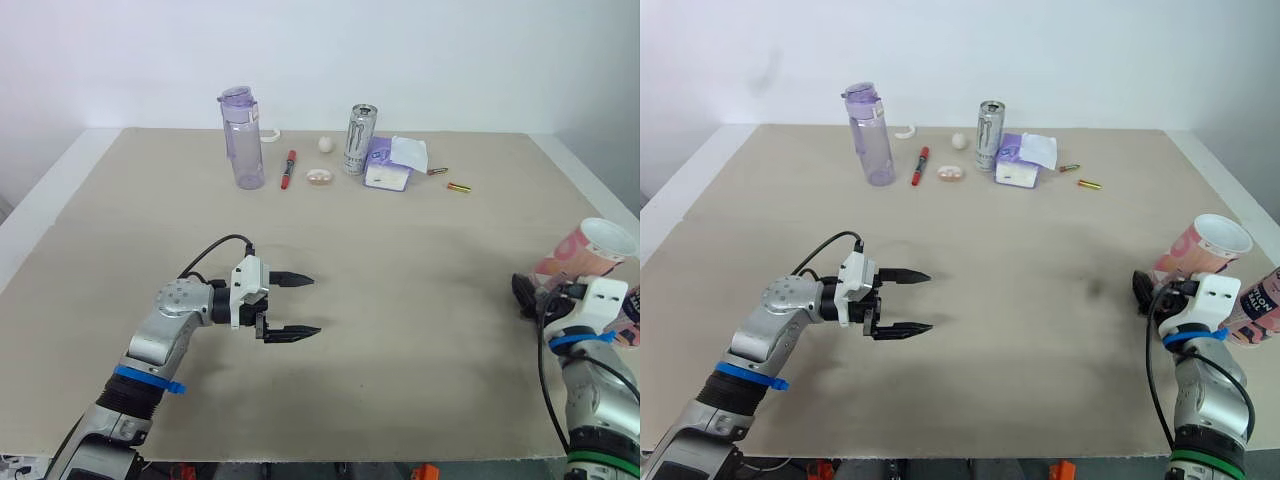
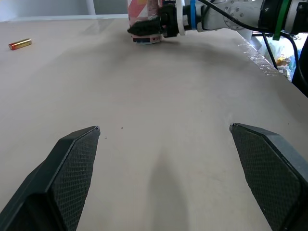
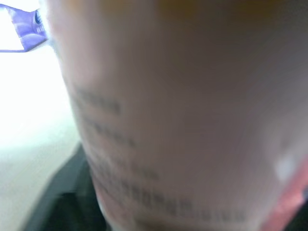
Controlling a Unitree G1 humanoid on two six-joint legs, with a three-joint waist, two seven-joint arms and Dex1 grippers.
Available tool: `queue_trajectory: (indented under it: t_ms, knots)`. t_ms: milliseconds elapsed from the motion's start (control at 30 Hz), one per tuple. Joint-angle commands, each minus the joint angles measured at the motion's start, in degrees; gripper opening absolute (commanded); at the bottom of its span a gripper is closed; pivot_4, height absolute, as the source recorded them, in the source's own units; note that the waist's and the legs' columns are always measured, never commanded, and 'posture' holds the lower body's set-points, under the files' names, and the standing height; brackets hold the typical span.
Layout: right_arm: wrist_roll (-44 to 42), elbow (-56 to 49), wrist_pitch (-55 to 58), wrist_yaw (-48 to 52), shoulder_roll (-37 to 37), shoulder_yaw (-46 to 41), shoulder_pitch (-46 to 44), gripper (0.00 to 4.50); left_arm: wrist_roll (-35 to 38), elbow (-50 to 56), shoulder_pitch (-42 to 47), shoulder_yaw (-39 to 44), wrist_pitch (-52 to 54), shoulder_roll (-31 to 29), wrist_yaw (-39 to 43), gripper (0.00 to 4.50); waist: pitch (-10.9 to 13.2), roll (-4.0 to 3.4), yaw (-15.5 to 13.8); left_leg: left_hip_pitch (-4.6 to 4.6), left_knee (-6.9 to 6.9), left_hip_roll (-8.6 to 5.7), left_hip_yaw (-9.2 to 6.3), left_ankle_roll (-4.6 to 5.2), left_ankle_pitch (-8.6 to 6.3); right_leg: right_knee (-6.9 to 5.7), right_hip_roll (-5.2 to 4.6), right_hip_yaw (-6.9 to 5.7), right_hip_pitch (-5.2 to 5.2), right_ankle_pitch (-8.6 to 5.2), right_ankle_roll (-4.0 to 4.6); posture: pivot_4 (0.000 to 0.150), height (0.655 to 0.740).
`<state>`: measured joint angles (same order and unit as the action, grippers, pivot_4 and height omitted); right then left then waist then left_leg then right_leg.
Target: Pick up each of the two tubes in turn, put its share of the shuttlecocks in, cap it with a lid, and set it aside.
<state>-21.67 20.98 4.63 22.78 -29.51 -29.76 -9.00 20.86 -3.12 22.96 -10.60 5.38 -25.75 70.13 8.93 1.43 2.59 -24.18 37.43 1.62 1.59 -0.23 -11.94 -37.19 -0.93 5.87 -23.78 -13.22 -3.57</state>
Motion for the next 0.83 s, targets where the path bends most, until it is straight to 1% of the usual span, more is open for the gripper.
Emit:
queue_trajectory:
  t_ms: [33,200,333,433,567,667,733,833]
  knots:
    - [-0.92,-8.44,2.21,-0.04,0.86,0.27,5.03,4.39,0.43,1.93,0.13,0.70,-0.37,-0.26,-0.11,4.50,-0.01,-0.04,0.04,0.00,-0.01,0.01,0.01,0.00,0.00,0.00,0.00,0.01,-0.01,-0.01,-0.02,0.150,0.7400]
    - [-2.51,-20.47,6.33,-2.21,3.67,-0.17,13.28,4.39,0.01,1.55,-0.07,0.76,-0.61,-0.55,-0.15,4.50,-0.02,-0.05,0.02,0.01,-0.02,0.03,-0.04,0.00,0.00,-0.01,0.01,-0.05,0.00,-0.06,0.07,0.150,0.7400]
    - [-3.40,-29.50,9.17,-1.60,4.55,0.34,19.87,4.39,-0.76,1.08,-0.40,1.13,-0.67,-1.11,-0.99,4.50,-0.03,-0.08,0.02,0.02,-0.02,0.03,-0.01,0.00,0.00,0.00,-0.01,-0.02,-0.01,-0.06,0.07,0.150,0.7400]
    - [-5.32,-35.89,8.66,4.37,3.65,1.19,26.44,4.39,-1.87,-0.72,-0.35,2.01,-1.00,-1.86,-2.34,4.50,-0.04,-0.09,0.02,0.02,-0.03,0.04,-0.02,0.00,0.00,0.00,-0.03,-0.04,-0.01,-0.08,0.07,0.150,0.7400]
    - [-6.39,-39.25,3.38,16.99,-0.58,3.13,30.89,4.39,-3.53,-3.28,-0.11,2.57,-1.85,-3.88,-2.90,4.50,-0.05,-0.11,0.05,0.04,-0.02,0.05,0.02,0.00,0.00,0.00,-0.04,-0.02,-0.03,-0.07,0.09,0.150,0.7400]
    - [-4.11,-40.48,-2.16,27.82,-5.88,8.58,30.12,4.39,-5.14,-5.30,0.04,3.17,-3.80,-5.90,-2.87,4.50,-0.03,-0.08,0.19,0.08,-0.01,0.05,0.05,0.00,0.00,0.00,-0.05,-0.01,-0.02,-0.05,0.10,0.150,0.7400]
    - [-3.87,-39.53,-3.61,32.00,-7.57,13.29,25.29,4.39,-5.70,-6.82,0.37,3.81,-5.15,-6.75,-2.93,4.50,0.02,0.02,0.16,0.18,0.01,0.12,0.06,0.00,0.00,0.00,-0.03,-0.09,0.01,0.06,0.23,0.150,0.7400]
    - [-2.47,-34.82,-5.05,34.82,-7.43,18.79,17.50,4.39,-5.71,-8.21,0.27,4.39,-6.04,-7.77,-2.43,4.50,0.05,0.07,0.17,0.19,0.03,0.14,0.03,-0.01,0.01,-0.01,0.01,-0.13,-0.04,0.13,0.33,0.150,0.7400]
